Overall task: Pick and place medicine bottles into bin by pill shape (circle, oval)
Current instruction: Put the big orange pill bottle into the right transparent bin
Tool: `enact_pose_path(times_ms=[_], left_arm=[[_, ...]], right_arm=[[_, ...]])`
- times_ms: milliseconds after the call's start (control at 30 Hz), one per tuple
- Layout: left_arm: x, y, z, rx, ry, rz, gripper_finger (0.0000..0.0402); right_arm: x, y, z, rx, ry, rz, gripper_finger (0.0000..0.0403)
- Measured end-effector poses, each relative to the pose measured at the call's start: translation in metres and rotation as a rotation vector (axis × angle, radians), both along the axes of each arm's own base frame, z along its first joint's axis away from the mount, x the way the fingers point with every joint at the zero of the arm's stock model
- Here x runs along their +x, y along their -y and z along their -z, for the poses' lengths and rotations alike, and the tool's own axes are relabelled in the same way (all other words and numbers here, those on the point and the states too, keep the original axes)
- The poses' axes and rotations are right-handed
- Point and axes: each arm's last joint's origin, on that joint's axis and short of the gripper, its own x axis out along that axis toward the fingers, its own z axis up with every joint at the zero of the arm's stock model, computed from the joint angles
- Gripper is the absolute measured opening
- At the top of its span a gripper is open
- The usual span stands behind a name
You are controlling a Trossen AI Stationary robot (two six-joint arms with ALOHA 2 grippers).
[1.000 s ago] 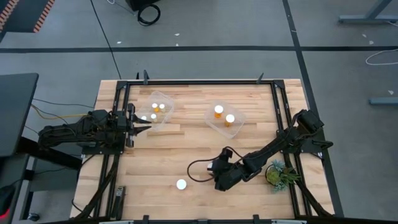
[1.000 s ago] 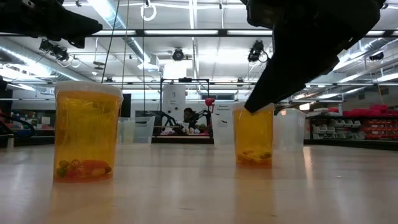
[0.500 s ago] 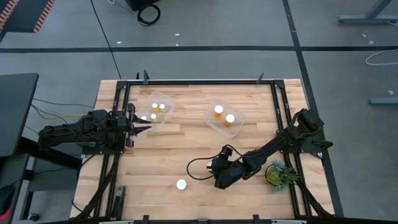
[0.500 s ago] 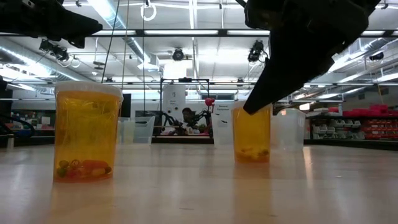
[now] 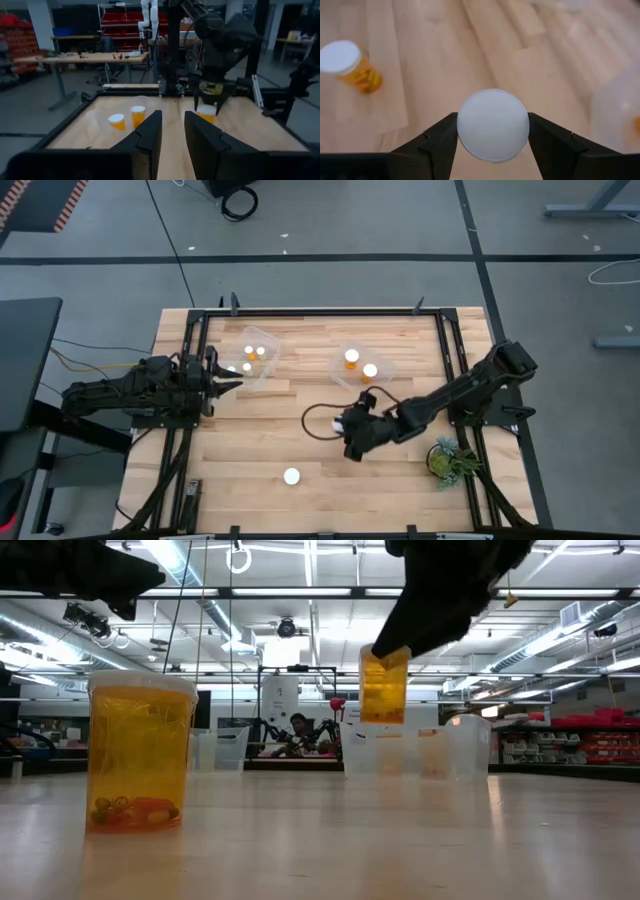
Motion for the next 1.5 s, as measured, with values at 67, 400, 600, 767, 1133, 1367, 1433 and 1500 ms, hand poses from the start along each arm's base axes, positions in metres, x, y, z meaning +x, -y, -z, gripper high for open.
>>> enact_pose_path(times_ms=[67, 400, 600, 767, 1133, 1367, 1433, 1500], left_arm=[[0.0, 0.0, 0.0, 0.033, -0.001, -0.002, 0.0089], [0.01, -0.001, 0.035, 0.083, 0.043, -0.007, 0.0085], [0.012, -0.001, 0.051, 0.075, 0.0, -0.007, 0.0091], [0.013, -0.001, 0.067, 0.07, -0.036, -0.005, 0.0084], [0.013, 0.001, 0.071, 0.069, -0.08, 0.04, 0.0091], [0.013, 0.001, 0.072, 0.068, -0.086, 0.04, 0.0081], [0.013, 0.001, 0.072, 0.069, -0.087, 0.04, 0.0081], [0.013, 0.001, 0.072, 0.068, -0.087, 0.039, 0.0082]], right_arm=[[0.001, 0.009, -0.007, -0.019, 0.011, -0.002, 0.0232], [0.005, 0.06, -0.024, -0.113, -0.002, 0.049, 0.0232], [0.006, 0.084, -0.025, -0.124, -0.036, 0.06, 0.0232], [-0.001, 0.096, -0.034, -0.113, -0.043, 0.091, 0.0232], [-0.012, 0.107, -0.046, -0.104, -0.042, 0.128, 0.0232], [-0.008, 0.131, -0.036, -0.133, -0.105, 0.169, 0.0232], [-0.008, 0.138, -0.036, -0.127, -0.097, 0.189, 0.0232], [-0.011, 0.145, -0.031, -0.125, -0.119, 0.21, 0.0232]])
